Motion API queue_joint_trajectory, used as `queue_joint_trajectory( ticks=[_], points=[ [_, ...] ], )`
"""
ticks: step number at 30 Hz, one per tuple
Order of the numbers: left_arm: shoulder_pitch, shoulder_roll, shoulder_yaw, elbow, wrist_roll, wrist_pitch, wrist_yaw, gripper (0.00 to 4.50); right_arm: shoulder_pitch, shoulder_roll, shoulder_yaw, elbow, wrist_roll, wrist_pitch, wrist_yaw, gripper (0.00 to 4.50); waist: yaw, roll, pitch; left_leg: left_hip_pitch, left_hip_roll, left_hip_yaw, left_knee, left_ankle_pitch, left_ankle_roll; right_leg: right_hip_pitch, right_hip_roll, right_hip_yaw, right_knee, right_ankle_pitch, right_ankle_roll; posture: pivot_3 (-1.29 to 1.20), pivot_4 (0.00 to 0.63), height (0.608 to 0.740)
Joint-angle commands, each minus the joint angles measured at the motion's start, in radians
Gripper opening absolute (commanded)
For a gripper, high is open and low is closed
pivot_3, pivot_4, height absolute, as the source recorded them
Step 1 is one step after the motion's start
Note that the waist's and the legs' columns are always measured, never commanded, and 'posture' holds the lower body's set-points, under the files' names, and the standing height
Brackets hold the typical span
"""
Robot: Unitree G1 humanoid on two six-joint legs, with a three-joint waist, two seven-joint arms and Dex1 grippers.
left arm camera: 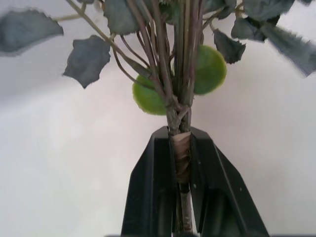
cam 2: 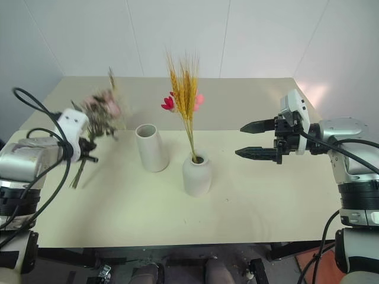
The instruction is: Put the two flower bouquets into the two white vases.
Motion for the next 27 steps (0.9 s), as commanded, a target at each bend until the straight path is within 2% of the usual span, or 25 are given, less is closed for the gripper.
queue_joint_trajectory(
  ticks=[1, 8, 14, 22, 27],
  points=[
    [-0.055, -0.029, 0.098, -0.059, -0.028, -0.197, -0.002, 0.13, -0.034, -0.001, -0.021, 0.040, -0.025, -0.022, -0.006, 4.50, 0.001, 0.000, 0.000, 0.000, 0.000, 0.000, 0.000, 0.000, 0.000, 0.000, 0.000, 0.000, 0.000, 0.000, 0.000, 0.00, 0.150, 0.740],
    [-0.250, -0.127, 0.154, -0.001, -0.133, -0.308, -0.026, 0.13, -0.064, 0.015, -0.033, 0.068, -0.036, -0.023, -0.008, 4.50, 0.003, 0.000, 0.000, -0.001, -0.001, 0.000, 0.001, 0.000, 0.000, 0.000, 0.000, 0.000, 0.000, 0.001, 0.001, 0.00, 0.150, 0.740],
    [-0.366, -0.205, 0.167, 0.029, -0.270, -0.316, -0.106, 0.13, -0.051, 0.030, -0.049, 0.042, -0.029, -0.021, -0.039, 4.50, 0.002, 0.000, 0.000, -0.001, -0.001, 0.000, 0.001, 0.000, 0.000, 0.000, 0.000, 0.000, 0.000, 0.001, 0.001, 0.00, 0.150, 0.740],
    [-0.356, -0.241, 0.138, 0.037, -0.388, -0.280, -0.197, 0.13, 0.007, 0.025, -0.088, -0.030, -0.009, -0.003, -0.083, 4.50, -0.007, 0.000, 0.000, -0.001, -0.001, 0.000, 0.001, 0.000, 0.000, 0.000, 0.000, 0.000, 0.001, 0.001, 0.002, 0.00, 0.150, 0.740],
    [-0.306, -0.266, 0.105, 0.032, -0.385, -0.327, -0.226, 0.13, 0.047, 0.014, -0.112, -0.074, 0.007, 0.011, -0.106, 4.50, -0.007, 0.000, 0.000, 0.000, -0.001, 0.000, 0.001, 0.000, 0.000, 0.000, 0.000, 0.000, 0.001, 0.001, 0.002, 0.00, 0.150, 0.740]
  ],
)
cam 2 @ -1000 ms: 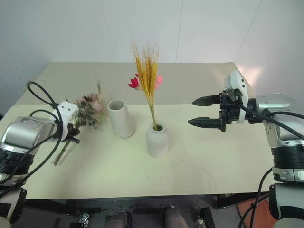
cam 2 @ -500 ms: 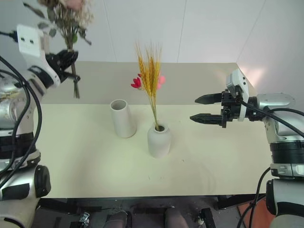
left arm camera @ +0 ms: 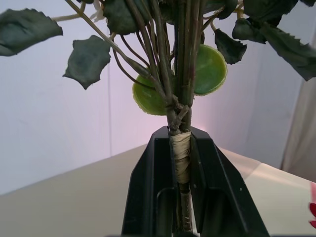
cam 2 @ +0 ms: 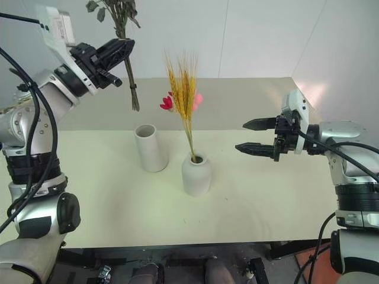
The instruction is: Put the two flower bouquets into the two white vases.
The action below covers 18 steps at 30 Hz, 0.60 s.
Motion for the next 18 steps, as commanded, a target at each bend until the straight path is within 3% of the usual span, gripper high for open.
queue_joint_trajectory(
  ticks=[1, 10, 18],
  points=[
    [0.027, -0.023, -0.020, -0.021, 0.000, -0.054, -0.017, 0.13, 0.008, -0.025, -0.063, -0.055, 0.028, 0.014, -0.018, 4.50, 0.001, 0.000, 0.000, 0.000, 0.000, 0.000, 0.000, 0.000, 0.000, 0.000, 0.000, 0.000, 0.000, 0.000, 0.000, 0.00, 0.150, 0.740],
    [0.133, -0.053, -0.086, -0.024, 0.069, -0.187, -0.047, 0.13, 0.039, -0.032, -0.088, -0.098, 0.039, 0.041, -0.033, 4.50, 0.001, 0.000, 0.000, 0.000, 0.000, 0.000, 0.000, 0.000, 0.000, 0.000, 0.000, 0.000, 0.000, 0.000, 0.000, 0.00, 0.150, 0.740],
    [0.190, -0.036, -0.106, -0.050, 0.078, -0.175, -0.063, 0.13, 0.040, -0.025, -0.088, -0.105, 0.034, 0.048, -0.036, 4.50, 0.001, 0.000, 0.000, 0.000, 0.000, 0.000, 0.000, 0.000, 0.000, 0.000, 0.000, 0.000, 0.000, 0.000, 0.000, 0.00, 0.150, 0.740]
  ],
)
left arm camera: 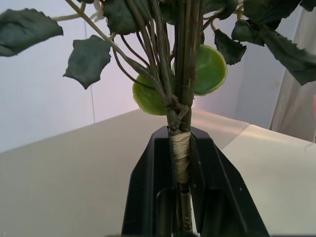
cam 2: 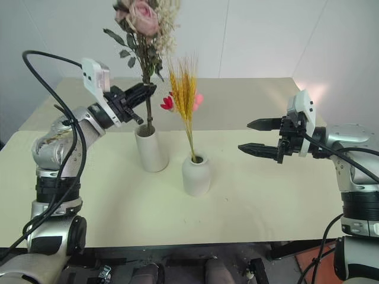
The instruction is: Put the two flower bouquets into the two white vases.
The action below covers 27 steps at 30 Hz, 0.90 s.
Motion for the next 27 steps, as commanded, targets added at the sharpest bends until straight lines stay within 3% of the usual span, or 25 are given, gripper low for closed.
queue_joint_trajectory(
  ticks=[1, 7, 14, 21, 27],
  points=[
    [0.012, 0.025, 0.000, -0.054, 0.001, -0.002, -0.008, 0.13, -0.003, -0.012, -0.030, -0.030, 0.025, 0.005, -0.005, 4.50, -0.001, 0.000, 0.000, 0.000, 0.000, 0.000, 0.000, 0.000, 0.000, 0.000, 0.000, 0.000, 0.000, 0.000, 0.000, 0.00, 0.150, 0.740],
    [0.090, 0.049, 0.013, -0.120, -0.016, 0.037, 0.007, 2.15, 0.001, -0.009, -0.024, -0.031, 0.023, 0.003, -0.002, 4.50, -0.001, 0.000, 0.000, 0.000, 0.000, 0.000, 0.000, 0.000, 0.000, 0.000, 0.000, 0.000, 0.000, 0.000, 0.000, 0.00, 0.150, 0.740],
    [0.264, 0.119, 0.120, -0.319, -0.100, 0.137, 0.044, 4.40, 0.006, -0.013, -0.018, -0.025, 0.017, 0.001, 0.011, 4.50, -0.003, 0.000, 0.000, 0.000, 0.000, 0.000, 0.000, 0.000, 0.000, 0.000, 0.000, 0.000, 0.000, 0.000, 0.000, 0.00, 0.150, 0.740],
    [0.409, 0.202, 0.245, -0.452, -0.157, 0.182, 0.079, 4.47, -0.009, -0.009, -0.003, 0.004, 0.005, -0.007, 0.026, 4.50, -0.001, 0.000, 0.000, 0.001, 0.000, 0.000, 0.000, 0.000, 0.000, 0.000, 0.000, 0.000, 0.000, -0.002, 0.004, 0.00, 0.150, 0.740],
    [0.478, 0.295, 0.301, -0.461, -0.167, 0.119, -0.014, 4.47, -0.020, -0.008, 0.009, 0.014, 0.004, -0.009, 0.035, 4.50, -0.001, 0.000, 0.000, 0.003, 0.000, 0.000, 0.000, 0.000, 0.000, 0.002, 0.000, 0.000, -0.001, -0.003, 0.005, 0.00, 0.150, 0.740]
  ],
)
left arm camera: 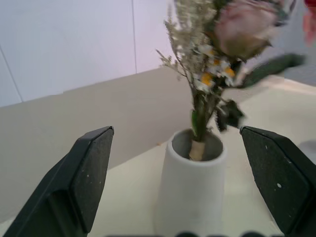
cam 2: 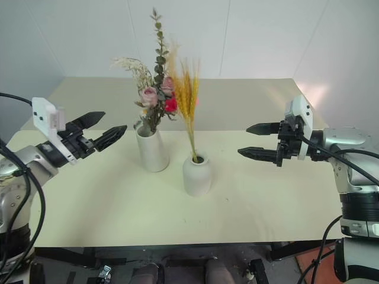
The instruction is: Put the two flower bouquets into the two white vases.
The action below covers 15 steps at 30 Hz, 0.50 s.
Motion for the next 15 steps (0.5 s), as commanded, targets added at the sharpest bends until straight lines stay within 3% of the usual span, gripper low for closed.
queue_joint_trajectory(
  ticks=[1, 15],
  points=[
    [-0.002, 0.045, 0.041, -0.007, 0.004, -0.072, -0.036, 4.47, -0.029, -0.008, -0.014, -0.009, 0.011, -0.007, 0.006, 4.50, 0.001, 0.000, 0.000, 0.000, 0.000, 0.000, 0.000, 0.000, 0.000, 0.000, 0.000, 0.000, 0.000, 0.000, 0.000, 0.00, 0.150, 0.740],
    [0.031, 0.194, 0.034, 0.102, 0.013, -0.196, -0.269, 4.47, 0.031, -0.032, -0.069, -0.041, 0.037, 0.009, -0.021, 4.50, 0.000, 0.000, 0.000, 0.000, 0.000, 0.000, 0.000, 0.000, 0.000, 0.000, 0.000, 0.000, 0.000, -0.001, 0.001, 0.00, 0.150, 0.740]
  ],
)
